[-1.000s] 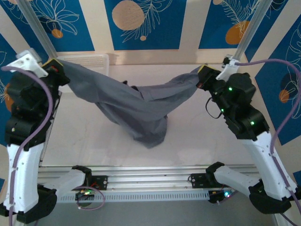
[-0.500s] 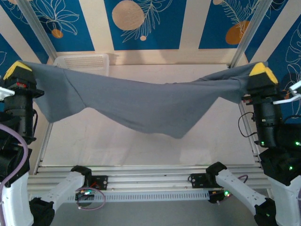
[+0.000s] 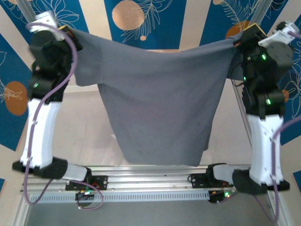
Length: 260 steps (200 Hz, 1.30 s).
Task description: Fold the inside-out t-shirt
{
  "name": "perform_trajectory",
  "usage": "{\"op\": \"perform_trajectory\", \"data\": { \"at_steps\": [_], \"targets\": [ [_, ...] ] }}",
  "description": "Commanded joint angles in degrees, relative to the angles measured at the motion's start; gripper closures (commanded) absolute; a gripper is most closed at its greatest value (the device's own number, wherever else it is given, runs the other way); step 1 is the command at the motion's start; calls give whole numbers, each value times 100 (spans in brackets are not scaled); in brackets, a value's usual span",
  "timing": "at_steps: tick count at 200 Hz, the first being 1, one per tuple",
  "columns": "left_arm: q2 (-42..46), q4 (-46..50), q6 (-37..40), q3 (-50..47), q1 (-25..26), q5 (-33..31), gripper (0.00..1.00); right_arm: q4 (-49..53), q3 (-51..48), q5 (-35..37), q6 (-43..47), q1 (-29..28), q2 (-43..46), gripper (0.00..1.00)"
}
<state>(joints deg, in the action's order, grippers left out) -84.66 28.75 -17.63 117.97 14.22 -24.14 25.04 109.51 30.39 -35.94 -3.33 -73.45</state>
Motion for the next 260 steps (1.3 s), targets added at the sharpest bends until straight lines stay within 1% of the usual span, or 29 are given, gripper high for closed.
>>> {"op": "perform_trajectory", "data": {
  "at_steps": [1,12,17,20,22,25,35,38,41,46,50,58,66,72,88,104,116,133,149,165,177,185,199,206,218,237,250,260],
  "targets": [
    [-765,17,-56,247,-168,230,100,590,37,-906,-866,352,-732,100],
    [-1329,-53,-22,415,-178,276,100,499,-16,-1028,-859,400,-1210,100],
    [-1587,-108,-3,517,-190,323,100,506,17,-1146,-900,447,-1458,96],
    [-1773,-143,23,590,-193,365,99,525,73,-1248,-918,487,-1623,91],
    [-1898,-166,45,658,-205,403,94,541,113,-1326,-924,508,-1728,86],
    [-2064,-181,73,772,-205,452,84,558,180,-1439,-945,543,-1897,77],
    [-2786,0,117,1380,-234,625,48,709,504,-1761,-964,654,-2427,38],
    [-3007,92,151,1623,-242,682,40,822,664,-1826,-964,677,-2603,30],
    [-3198,235,173,1885,-253,720,32,951,836,-1875,-961,698,-2762,24],
    [-3550,516,183,2366,-265,784,23,1259,1136,-1917,-946,726,-2960,15],
    [-3787,765,189,2758,-263,842,18,1503,1383,-1934,-944,751,-3141,11],
    [-4135,1156,204,3379,-270,976,13,1960,1843,-2022,-911,793,-3432,10],
    [-4262,1336,208,3653,-270,1087,10,2279,2135,-2154,-811,819,-3581,10],
    [-4214,1337,194,3619,-275,1172,4,2352,2163,-2238,-690,825,-3586,10],
    [-3824,1125,147,3103,-280,1569,3,2262,1693,-2371,-588,826,-3271,10],
    [-3091,579,19,2022,-272,2111,2,1867,751,-2569,-533,834,-2642,10],
    [-2376,-87,-113,895,-275,2626,1,1531,-68,-2787,-514,834,-2077,10],
    [-1289,-1193,-262,-860,-237,3520,1,1144,-1298,-3049,-662,803,-1219,10],
    [-357,-2030,-313,-2278,-100,4161,1,943,-2485,-2995,-843,606,-407,10],
    [404,-2249,-17,-3308,244,4446,1,988,-3579,-2661,-835,193,319,10],
    [848,-2121,600,-3924,678,4566,1,1190,-4271,-2390,-923,-210,735,11],
    [1056,-1905,1046,-4254,1010,4577,1,1333,-4661,-2366,-948,-461,912,11],
    [1267,-1397,1625,-4714,1554,4548,1,1865,-5035,-2319,-1133,-869,975,12],
    [1326,-1162,1831,-4936,1829,4507,1,2085,-5176,-2420,-1246,-1085,933,11],
    [1380,-820,2096,-5309,2248,4357,1,2316,-5424,-2585,-1431,-1520,787,11],
    [1450,-485,2355,-5833,2792,3859,1,2585,-5646,-2626,-1606,-2172,431,11],
    [1523,-383,2246,-6124,2973,3462,1,2541,-5757,-2703,-1638,-2470,169,12],
    [1581,-199,2199,-6249,3037,3297,1,2461,-5800,-2771,-1635,-2660,-37,12]
  ]
}}
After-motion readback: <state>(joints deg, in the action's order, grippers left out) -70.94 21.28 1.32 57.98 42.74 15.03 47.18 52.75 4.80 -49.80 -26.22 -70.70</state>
